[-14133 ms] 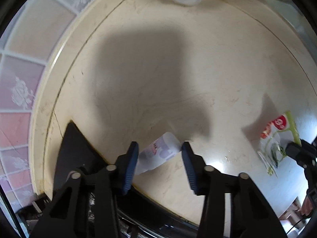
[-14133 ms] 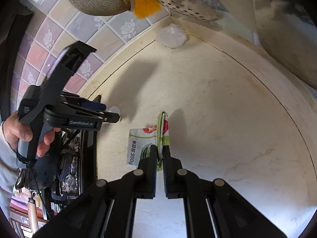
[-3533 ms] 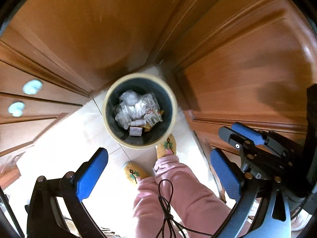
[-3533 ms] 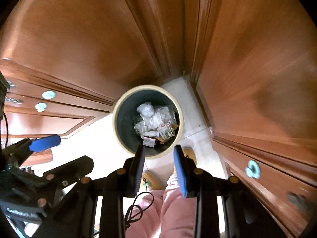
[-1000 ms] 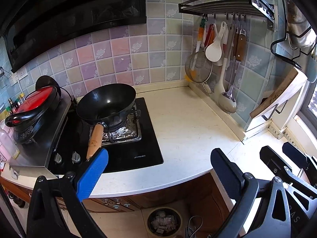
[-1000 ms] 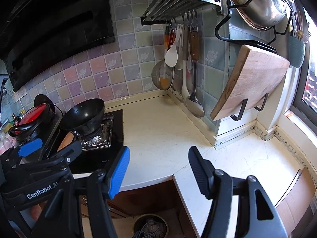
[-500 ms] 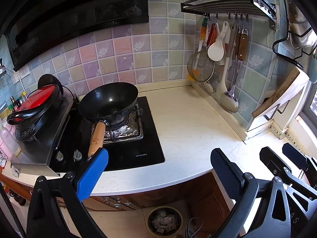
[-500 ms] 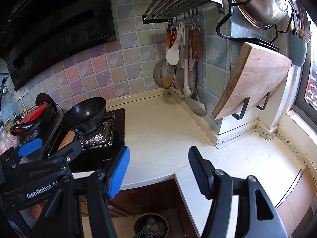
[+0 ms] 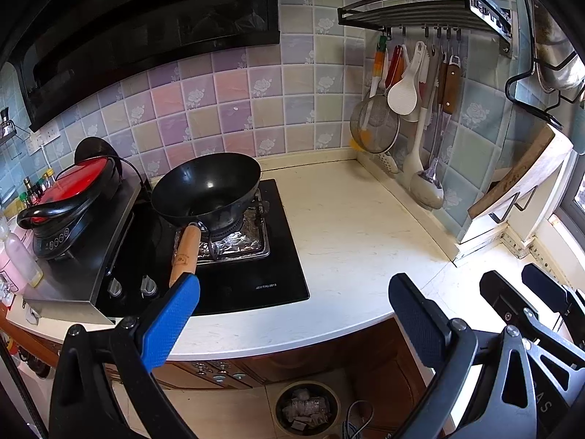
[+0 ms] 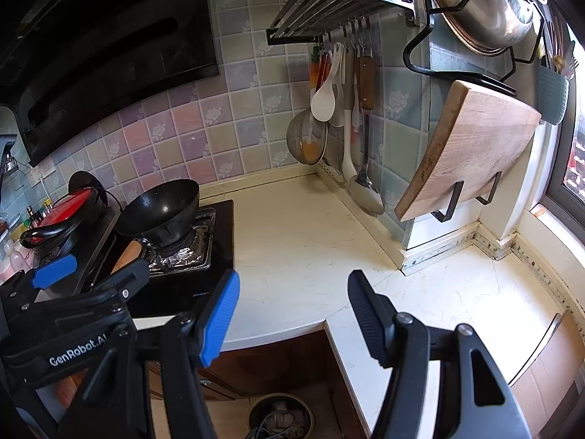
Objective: Collect trash
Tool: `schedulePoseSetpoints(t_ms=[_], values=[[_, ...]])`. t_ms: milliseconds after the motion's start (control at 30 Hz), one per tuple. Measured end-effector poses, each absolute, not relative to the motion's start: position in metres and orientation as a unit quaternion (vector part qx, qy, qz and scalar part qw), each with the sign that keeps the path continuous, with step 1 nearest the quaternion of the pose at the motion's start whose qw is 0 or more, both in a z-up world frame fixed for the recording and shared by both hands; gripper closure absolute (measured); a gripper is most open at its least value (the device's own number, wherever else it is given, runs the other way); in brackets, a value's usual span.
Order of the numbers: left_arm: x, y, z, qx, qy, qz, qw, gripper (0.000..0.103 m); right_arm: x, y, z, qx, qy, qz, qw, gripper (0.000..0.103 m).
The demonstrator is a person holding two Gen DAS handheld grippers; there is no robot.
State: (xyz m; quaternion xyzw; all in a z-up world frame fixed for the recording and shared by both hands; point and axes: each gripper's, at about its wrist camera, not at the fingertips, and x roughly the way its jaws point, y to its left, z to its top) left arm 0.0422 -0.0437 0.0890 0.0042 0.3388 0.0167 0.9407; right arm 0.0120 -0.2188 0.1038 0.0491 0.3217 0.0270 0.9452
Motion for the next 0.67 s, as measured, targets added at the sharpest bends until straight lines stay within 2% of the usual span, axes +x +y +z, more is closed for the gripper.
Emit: schedulePoseSetpoints(t_ms=[667], values=[[0.0404, -0.0439, 0.0888, 0.004, 0.342, 0.018, 0.940, 0.001, 0.0118, -0.2206, 0.1029, 0.048, 0.322, 0.027, 0.945, 0.041]])
